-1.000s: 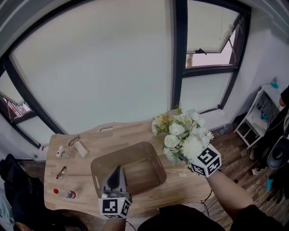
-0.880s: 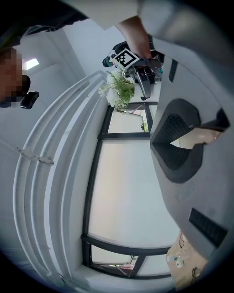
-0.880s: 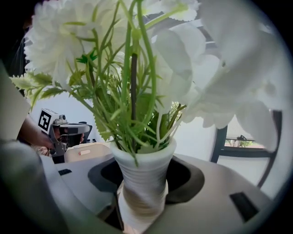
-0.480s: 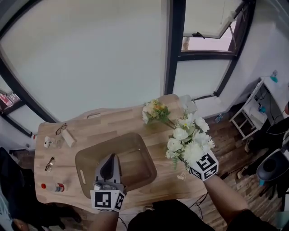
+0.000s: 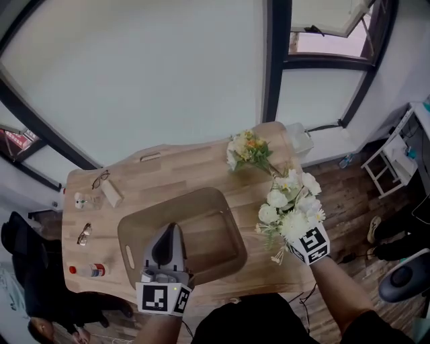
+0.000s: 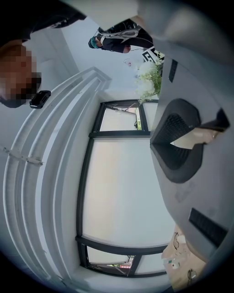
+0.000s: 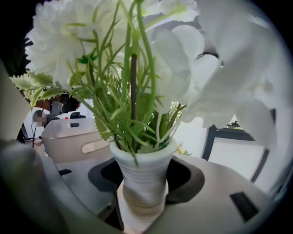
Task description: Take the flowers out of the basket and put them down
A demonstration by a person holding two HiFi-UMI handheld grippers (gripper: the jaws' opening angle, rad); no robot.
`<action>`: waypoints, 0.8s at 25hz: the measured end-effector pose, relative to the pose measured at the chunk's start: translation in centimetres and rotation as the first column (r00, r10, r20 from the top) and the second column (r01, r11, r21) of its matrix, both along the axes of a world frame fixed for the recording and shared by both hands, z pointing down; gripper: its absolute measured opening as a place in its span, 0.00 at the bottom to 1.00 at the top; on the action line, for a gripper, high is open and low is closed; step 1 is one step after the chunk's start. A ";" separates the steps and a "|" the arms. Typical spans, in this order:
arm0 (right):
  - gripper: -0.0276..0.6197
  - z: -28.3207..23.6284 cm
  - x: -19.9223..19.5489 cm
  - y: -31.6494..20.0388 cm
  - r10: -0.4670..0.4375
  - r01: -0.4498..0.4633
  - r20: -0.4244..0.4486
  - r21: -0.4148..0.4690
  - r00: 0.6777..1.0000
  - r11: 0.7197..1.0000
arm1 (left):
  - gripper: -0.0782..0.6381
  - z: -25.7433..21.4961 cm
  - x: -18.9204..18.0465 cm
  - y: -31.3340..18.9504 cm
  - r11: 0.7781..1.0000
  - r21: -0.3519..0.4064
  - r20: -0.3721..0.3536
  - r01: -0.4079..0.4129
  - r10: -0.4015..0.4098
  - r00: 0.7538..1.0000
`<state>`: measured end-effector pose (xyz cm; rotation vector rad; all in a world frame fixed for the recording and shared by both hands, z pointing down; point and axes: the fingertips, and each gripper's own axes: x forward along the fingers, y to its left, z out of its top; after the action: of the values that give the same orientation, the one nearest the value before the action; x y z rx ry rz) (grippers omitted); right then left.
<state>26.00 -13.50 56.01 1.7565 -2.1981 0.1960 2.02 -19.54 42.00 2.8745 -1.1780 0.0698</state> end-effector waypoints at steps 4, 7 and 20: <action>0.44 2.6 0.2 -1.2 0.000 0.000 0.003 -0.009 1.000 1.000 | 0.11 1.0 -0.1 -0.4 1.000 -0.026 0.034 0.000 0.001 0.999; 0.44 4.3 0.3 -1.7 0.005 -0.005 0.014 -0.023 1.000 1.000 | 0.11 1.6 -0.2 -0.6 0.999 -0.040 0.061 0.002 0.000 0.998; 0.44 5.4 -0.1 -2.5 -0.014 0.014 0.009 -0.010 1.000 1.000 | 0.11 2.3 -0.6 -0.8 0.998 -0.059 0.085 0.021 -0.016 0.996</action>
<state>25.85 -16.02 61.42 1.7380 -2.2117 0.2115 1.38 -20.31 44.33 2.8339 -1.1949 0.2239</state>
